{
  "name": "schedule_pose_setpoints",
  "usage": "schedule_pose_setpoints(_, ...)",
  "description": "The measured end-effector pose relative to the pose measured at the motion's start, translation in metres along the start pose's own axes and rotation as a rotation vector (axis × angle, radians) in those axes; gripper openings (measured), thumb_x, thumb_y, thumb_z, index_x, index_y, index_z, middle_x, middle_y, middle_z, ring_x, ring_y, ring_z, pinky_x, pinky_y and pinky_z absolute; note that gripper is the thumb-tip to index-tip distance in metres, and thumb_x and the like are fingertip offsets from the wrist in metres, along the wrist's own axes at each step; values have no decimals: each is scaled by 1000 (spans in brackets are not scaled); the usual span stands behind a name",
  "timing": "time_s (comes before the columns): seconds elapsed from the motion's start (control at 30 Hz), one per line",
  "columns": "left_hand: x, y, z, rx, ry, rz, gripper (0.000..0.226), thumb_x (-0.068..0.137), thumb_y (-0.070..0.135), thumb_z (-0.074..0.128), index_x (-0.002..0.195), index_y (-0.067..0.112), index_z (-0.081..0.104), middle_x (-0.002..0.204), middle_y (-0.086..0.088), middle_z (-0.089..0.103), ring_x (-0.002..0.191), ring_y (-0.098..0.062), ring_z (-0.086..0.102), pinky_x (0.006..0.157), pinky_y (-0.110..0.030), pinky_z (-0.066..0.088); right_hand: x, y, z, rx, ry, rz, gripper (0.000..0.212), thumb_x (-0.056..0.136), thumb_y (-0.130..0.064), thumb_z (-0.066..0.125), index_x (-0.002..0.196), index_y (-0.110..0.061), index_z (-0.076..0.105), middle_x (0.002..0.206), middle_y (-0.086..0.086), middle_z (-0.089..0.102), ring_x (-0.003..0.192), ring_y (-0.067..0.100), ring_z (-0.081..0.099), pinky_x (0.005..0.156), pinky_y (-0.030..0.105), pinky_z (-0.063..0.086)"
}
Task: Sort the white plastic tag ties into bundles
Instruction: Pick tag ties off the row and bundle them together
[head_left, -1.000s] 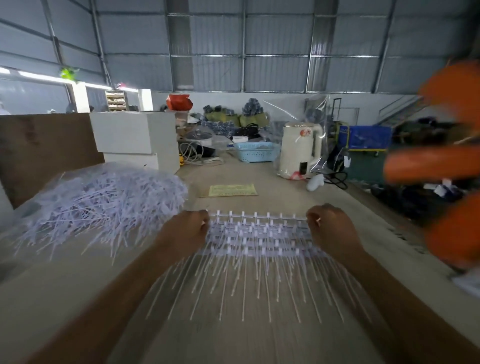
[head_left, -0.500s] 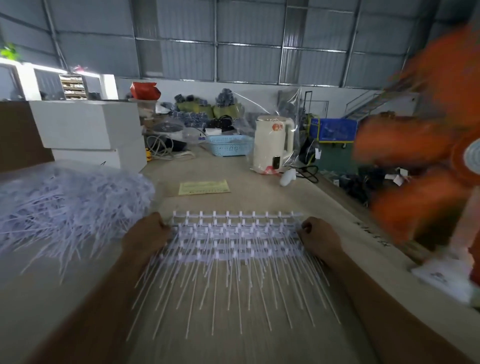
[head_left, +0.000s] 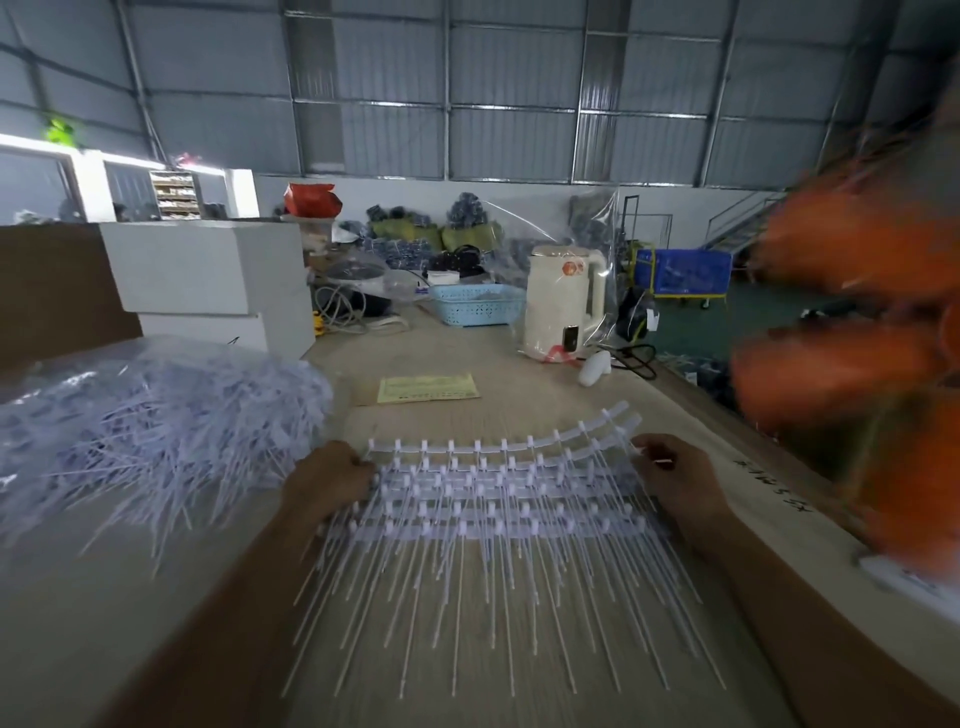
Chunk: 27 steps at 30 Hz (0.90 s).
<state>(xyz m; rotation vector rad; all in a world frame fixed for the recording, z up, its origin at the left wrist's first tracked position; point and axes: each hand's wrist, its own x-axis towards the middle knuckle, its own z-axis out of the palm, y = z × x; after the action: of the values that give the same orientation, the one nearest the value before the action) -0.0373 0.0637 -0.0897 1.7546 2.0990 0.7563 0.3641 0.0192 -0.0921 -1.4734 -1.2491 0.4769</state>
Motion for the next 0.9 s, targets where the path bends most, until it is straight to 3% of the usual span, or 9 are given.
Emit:
schedule_pose_setpoints(0.1, 0, 1, 0, 60, 16, 5, 11, 82, 18, 70, 72, 15, 73, 68, -2, 70, 65, -17, 68, 63, -28, 51, 1, -2, 4, -85, -10, -58, 11, 96, -6, 62, 103, -13, 67, 90, 9, 67, 74, 22, 61, 64, 28, 50)
schedule_pose_setpoints(0.27, 4, -3, -1, -157, 129, -8, 7, 87, 15, 64, 86, 19, 59, 85, -6, 69, 76, -24, 67, 66, -30, 45, 0, -10, 9, -149, 11, -146, 14, 100, -8, 57, 107, -18, 62, 91, 2, 64, 76, 9, 57, 55, 11, 39)
schedule_pose_setpoints(0.37, 5, -6, -1, -337, 158, 30, 10, 87, 9, 60, 87, 19, 57, 81, -6, 67, 64, -25, 66, 53, -28, 45, -1, -13, 7, -86, 34, -138, 13, 100, -9, 57, 107, -16, 64, 89, 2, 64, 78, 15, 60, 58, 20, 42)
schedule_pose_setpoints(0.47, 5, -7, -2, -414, 206, 73, 20, 91, 8, 57, 88, 27, 51, 89, -1, 66, 68, -22, 65, 48, -27, 46, 1, -11, 4, -244, -21, -105, 10, 99, -11, 58, 105, -11, 66, 94, 8, 67, 83, 25, 62, 68, 29, 43)
schedule_pose_setpoints(0.6, 3, -4, -3, -575, 199, 155, 30, 95, -3, 49, 88, 26, 42, 80, 1, 71, 73, -28, 67, 55, -35, 47, 2, -6, 0, -377, -98, -25, 19, 100, -17, 56, 104, -6, 71, 98, 13, 71, 86, 30, 65, 79, 36, 50)
schedule_pose_setpoints(0.73, -2, 0, -10, -702, 148, 205, 24, 102, 4, 44, 92, 26, 42, 84, -3, 74, 78, -24, 72, 54, -31, 47, 2, -5, 3, -461, -91, -98, 17, 100, -19, 57, 98, -9, 71, 95, 11, 71, 79, 24, 61, 74, 33, 45)
schedule_pose_setpoints(0.9, -4, 15, -31, -958, 29, 209, 19, 98, 0, 48, 97, 17, 41, 88, -15, 76, 75, -30, 74, 68, -38, 56, 3, -2, 5, -526, -90, -149, 16, 99, -17, 57, 100, -10, 71, 99, 10, 70, 79, 22, 59, 72, 31, 43)
